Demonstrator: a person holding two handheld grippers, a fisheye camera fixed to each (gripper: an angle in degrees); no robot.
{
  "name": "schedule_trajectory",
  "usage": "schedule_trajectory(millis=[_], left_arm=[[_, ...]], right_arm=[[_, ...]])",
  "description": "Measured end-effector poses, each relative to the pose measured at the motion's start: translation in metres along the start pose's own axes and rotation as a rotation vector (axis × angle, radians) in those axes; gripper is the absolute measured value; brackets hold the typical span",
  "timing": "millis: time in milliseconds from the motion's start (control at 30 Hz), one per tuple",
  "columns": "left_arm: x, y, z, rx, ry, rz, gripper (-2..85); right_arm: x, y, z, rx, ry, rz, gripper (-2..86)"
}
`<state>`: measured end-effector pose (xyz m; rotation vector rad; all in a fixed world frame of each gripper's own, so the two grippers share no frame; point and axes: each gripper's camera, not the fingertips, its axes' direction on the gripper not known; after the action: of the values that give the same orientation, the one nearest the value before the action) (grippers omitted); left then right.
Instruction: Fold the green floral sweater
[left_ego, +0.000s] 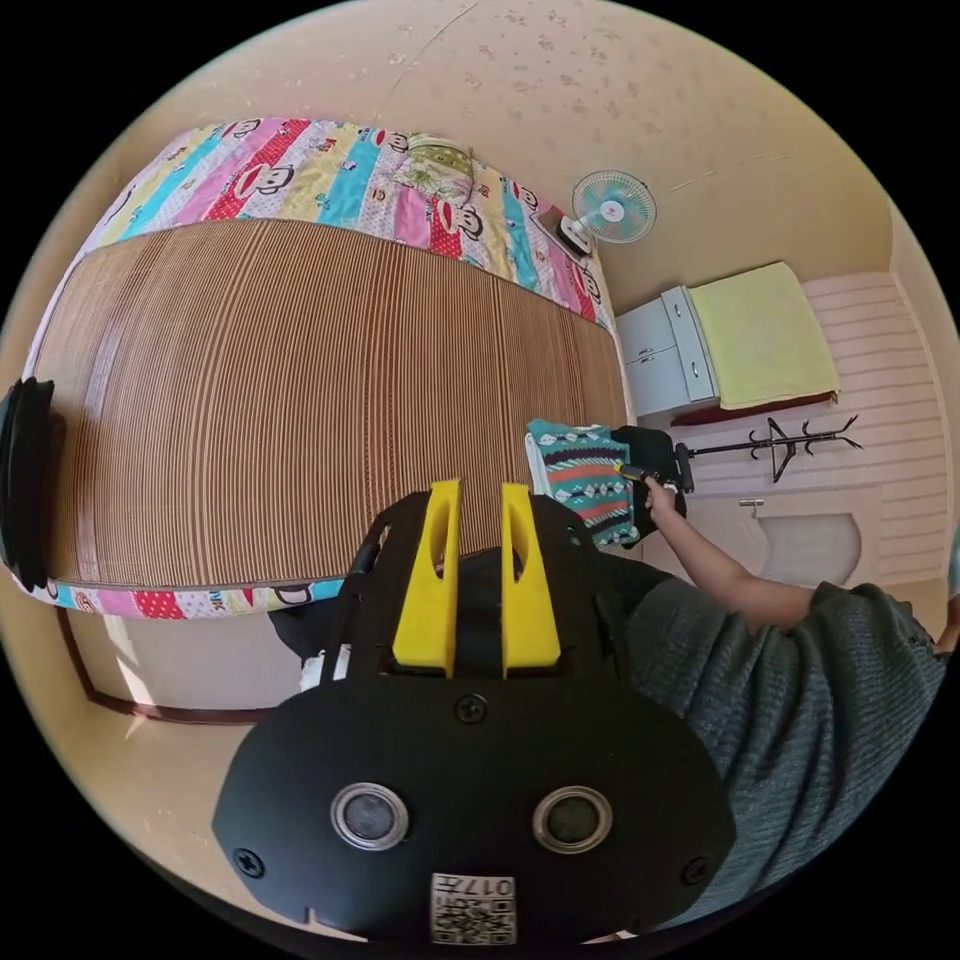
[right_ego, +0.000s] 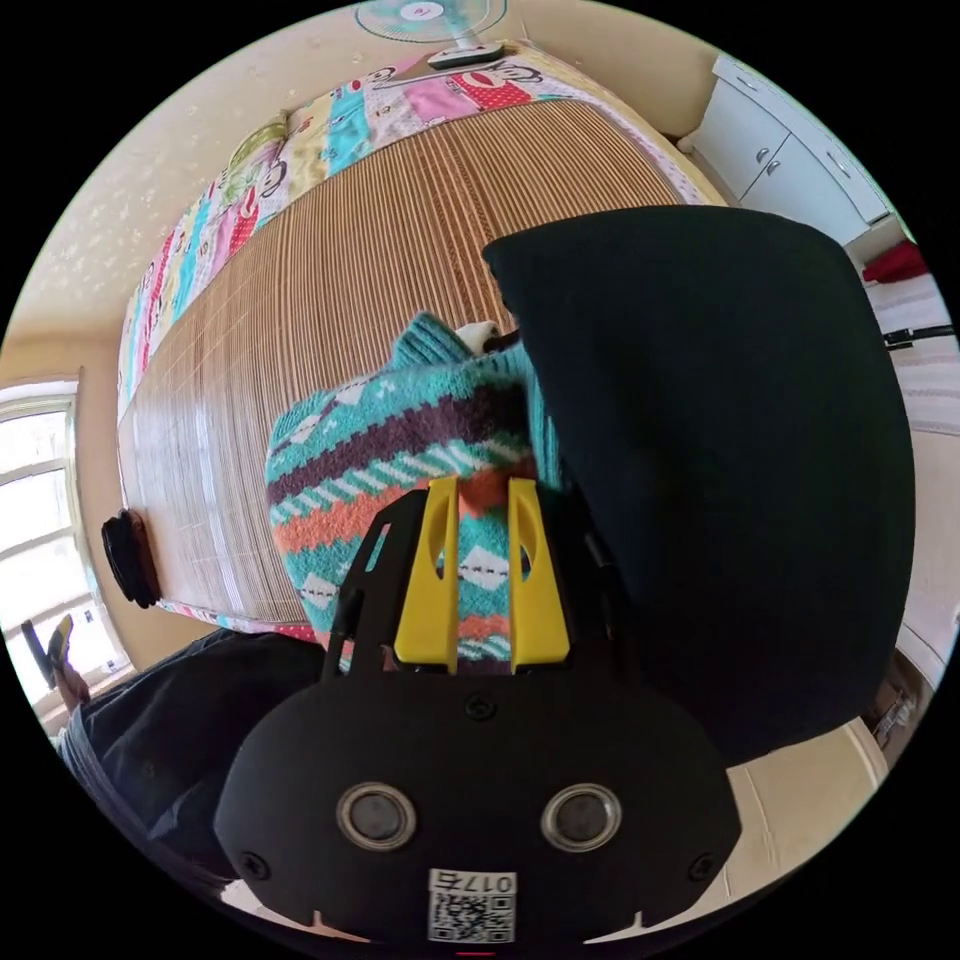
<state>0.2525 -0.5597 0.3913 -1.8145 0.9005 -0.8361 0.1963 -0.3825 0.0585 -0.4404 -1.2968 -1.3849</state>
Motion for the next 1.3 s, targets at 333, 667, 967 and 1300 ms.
schedule_trajectory(millis=[333, 667, 967, 1300], left_arm=[[0.075, -0.131, 0.100, -0.198, 0.212, 0.260, 7.9], [0.091, -0.231, 0.360, -0.692, 0.475, -0.084, 20.5], [0.024, -0.210, 0.385, -0.587, 0.659, -0.236, 4.9], [0.033, -0.200, 0.132, -0.293, 1.001, 0.623, 4.2]], right_arm=[[-0.047, 0.096, -0.053, 0.217, -0.355, -0.045, 3.4], [-0.082, 0.172, -0.065, 0.277, -0.600, -0.021, 3.4], [-0.150, 0.192, -0.098, 0.196, -0.616, -0.345, 3.6], [-0.218, 0.220, -0.204, 0.454, -1.160, -0.786, 3.3]])
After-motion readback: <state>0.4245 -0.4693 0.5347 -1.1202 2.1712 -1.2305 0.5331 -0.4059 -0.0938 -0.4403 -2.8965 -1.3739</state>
